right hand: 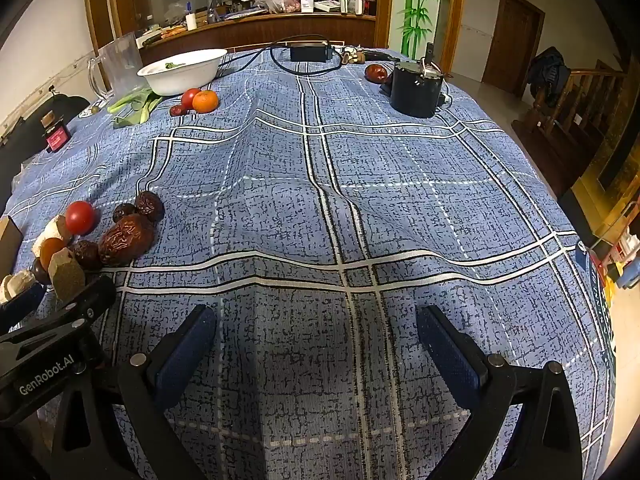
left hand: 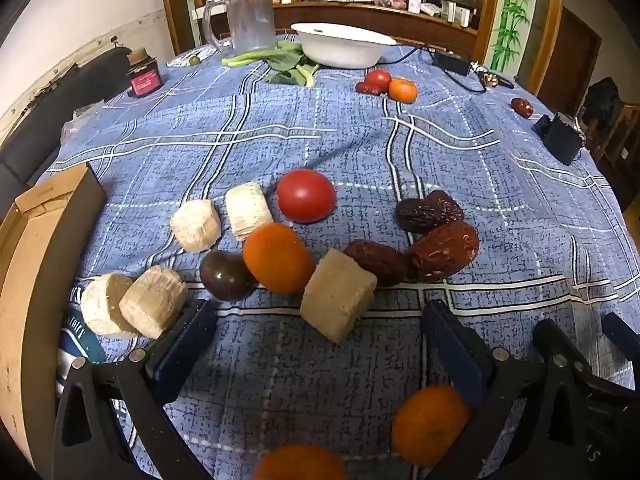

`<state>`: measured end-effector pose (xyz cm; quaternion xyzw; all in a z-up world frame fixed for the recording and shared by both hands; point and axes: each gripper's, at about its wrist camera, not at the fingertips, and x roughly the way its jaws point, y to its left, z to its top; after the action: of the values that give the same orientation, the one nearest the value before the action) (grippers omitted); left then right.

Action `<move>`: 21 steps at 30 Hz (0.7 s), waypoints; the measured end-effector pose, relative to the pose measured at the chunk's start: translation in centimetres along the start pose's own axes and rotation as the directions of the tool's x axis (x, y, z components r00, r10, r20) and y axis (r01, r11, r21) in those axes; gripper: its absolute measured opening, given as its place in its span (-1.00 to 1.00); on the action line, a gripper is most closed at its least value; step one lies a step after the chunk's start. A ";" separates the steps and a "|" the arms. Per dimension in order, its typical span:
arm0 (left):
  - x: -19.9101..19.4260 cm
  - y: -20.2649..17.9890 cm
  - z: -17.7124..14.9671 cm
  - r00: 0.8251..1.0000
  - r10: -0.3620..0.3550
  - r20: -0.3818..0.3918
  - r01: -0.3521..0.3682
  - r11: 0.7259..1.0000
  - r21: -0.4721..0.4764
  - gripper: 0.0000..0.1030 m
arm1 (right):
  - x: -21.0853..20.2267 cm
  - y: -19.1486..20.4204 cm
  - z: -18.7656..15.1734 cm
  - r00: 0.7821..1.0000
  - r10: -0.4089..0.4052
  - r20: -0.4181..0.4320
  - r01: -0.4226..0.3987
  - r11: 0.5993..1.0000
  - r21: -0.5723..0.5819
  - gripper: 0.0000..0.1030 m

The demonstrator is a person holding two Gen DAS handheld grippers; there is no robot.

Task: Organize fruits

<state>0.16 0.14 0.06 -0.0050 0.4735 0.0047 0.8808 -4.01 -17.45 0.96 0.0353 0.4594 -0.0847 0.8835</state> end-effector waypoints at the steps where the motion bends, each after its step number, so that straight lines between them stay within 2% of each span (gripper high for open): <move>1: 0.0 0.1 0.1 1.000 -0.002 -0.016 0.002 1.000 0.004 1.00 | 0.0 0.0 0.0 1.000 0.000 0.000 0.000 1.000 -0.002 0.98; 4: 0.0 0.9 0.2 0.996 -0.014 -0.083 0.014 1.000 0.010 0.98 | 0.0 0.1 0.1 1.000 0.003 -0.006 -0.003 1.000 -0.013 0.98; 7: -1.0 1.5 0.0 0.994 -0.030 -0.107 0.030 1.000 -0.005 0.62 | 0.2 0.2 0.5 1.000 0.012 -0.028 -0.013 0.999 -0.035 0.98; 11: -5.2 3.8 -0.3 0.996 -0.070 -0.062 0.068 0.997 -0.034 0.59 | 0.4 -0.2 0.7 0.998 0.041 -0.039 -0.044 0.997 -0.069 0.98; 15: -9.6 7.7 -0.3 0.995 -0.100 0.002 0.100 0.991 -0.084 0.59 | 0.6 -0.2 0.8 0.998 0.048 -0.041 -0.051 0.995 -0.084 0.98; 18: -12.0 12.0 0.1 0.997 -0.076 0.034 0.080 0.986 -0.145 0.57 | 0.1 0.3 1.5 0.996 -0.005 -0.084 -0.001 0.998 -0.063 0.96; 21: -13.4 16.0 0.4 0.998 -0.025 0.063 0.037 0.979 -0.201 0.57 | -3.1 3.1 1.8 1.000 0.000 -0.002 -0.001 0.993 -0.118 0.91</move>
<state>-7.07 16.11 11.38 -0.1015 0.4439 0.0391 0.8895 -3.74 -14.26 4.47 -0.0168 0.4647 -0.0572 0.8835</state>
